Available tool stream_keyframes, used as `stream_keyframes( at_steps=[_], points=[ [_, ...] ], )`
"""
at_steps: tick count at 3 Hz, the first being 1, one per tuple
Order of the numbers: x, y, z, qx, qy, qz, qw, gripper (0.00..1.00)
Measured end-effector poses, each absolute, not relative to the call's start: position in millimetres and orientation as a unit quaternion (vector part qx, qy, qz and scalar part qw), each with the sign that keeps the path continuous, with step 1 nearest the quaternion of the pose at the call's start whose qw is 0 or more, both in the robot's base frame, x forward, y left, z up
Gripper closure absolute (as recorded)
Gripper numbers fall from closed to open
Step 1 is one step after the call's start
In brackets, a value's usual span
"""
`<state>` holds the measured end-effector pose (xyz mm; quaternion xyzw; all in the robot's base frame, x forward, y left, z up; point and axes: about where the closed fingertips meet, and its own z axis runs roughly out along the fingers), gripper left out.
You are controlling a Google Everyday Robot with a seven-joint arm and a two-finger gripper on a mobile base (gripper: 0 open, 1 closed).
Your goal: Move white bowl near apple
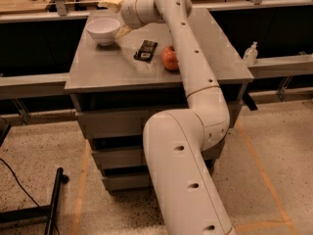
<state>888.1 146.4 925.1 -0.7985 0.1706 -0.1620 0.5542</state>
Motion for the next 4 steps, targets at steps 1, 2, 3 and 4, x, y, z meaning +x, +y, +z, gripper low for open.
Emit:
stream_keyframes(
  at_steps=[1, 2, 3, 4],
  points=[
    [883.3, 147.6, 919.9, -0.804, 0.171, -0.149, 0.55, 0.5],
    [879.8, 147.4, 916.4, -0.807, 0.171, -0.14, 0.547, 0.5],
    [876.8, 146.6, 914.0, -0.811, 0.173, -0.133, 0.543, 0.44],
    [876.0, 143.1, 913.6, -0.816, 0.178, -0.133, 0.533, 0.46]
  ],
)
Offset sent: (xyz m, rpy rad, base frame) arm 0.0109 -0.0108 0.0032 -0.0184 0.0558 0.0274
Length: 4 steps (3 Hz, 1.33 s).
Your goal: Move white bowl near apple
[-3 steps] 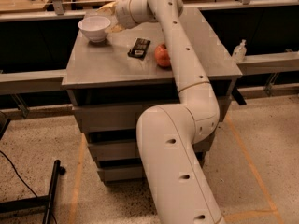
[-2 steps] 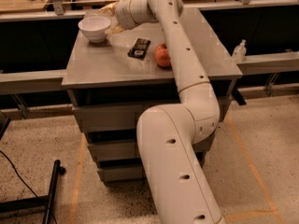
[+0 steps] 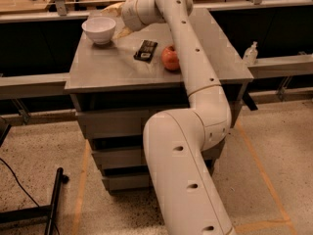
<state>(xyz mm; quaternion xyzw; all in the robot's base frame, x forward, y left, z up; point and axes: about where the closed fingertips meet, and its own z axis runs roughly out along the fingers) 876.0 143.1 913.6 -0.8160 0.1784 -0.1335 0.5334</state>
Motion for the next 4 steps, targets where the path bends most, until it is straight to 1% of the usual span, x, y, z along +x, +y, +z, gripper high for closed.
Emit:
stream_keyframes(
  at_steps=[1, 2, 4],
  points=[
    [877, 134, 916, -0.824, 0.191, -0.141, 0.515, 0.49],
    [879, 127, 919, -0.83, 0.202, -0.153, 0.496, 0.48],
    [888, 120, 927, -0.836, 0.226, -0.184, 0.466, 0.49]
  ],
)
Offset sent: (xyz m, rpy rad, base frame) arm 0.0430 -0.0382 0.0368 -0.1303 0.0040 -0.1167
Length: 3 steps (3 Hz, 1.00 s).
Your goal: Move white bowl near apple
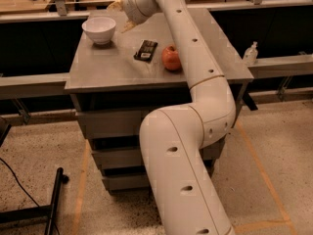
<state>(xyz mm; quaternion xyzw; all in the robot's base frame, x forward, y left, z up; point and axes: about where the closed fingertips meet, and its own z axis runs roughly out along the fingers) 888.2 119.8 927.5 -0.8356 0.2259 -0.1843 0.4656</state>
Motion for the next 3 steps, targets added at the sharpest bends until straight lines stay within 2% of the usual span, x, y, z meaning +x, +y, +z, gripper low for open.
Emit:
stream_keyframes(
  at_steps=[1, 3],
  points=[
    [896, 121, 931, -0.834, 0.239, -0.201, 0.455, 0.53],
    [893, 135, 923, -0.837, 0.24, -0.185, 0.457, 0.5]
  ],
)
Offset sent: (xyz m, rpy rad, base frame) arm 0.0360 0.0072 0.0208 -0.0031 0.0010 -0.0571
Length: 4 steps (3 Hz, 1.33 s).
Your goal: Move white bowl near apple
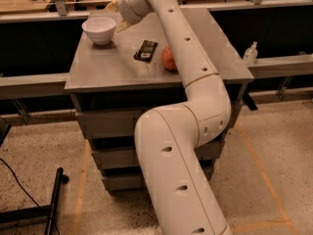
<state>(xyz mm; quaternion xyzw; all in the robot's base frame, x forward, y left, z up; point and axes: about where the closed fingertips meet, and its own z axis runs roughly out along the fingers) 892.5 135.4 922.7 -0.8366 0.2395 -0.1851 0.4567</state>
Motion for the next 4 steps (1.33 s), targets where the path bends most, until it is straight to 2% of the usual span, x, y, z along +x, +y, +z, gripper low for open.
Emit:
stream_keyframes(
  at_steps=[2, 3, 4],
  points=[
    [888, 142, 912, -0.842, 0.237, -0.168, 0.455, 0.48],
    [887, 145, 904, -0.845, 0.238, -0.16, 0.452, 0.52],
    [886, 146, 897, -0.848, 0.239, -0.153, 0.448, 0.74]
  ],
)
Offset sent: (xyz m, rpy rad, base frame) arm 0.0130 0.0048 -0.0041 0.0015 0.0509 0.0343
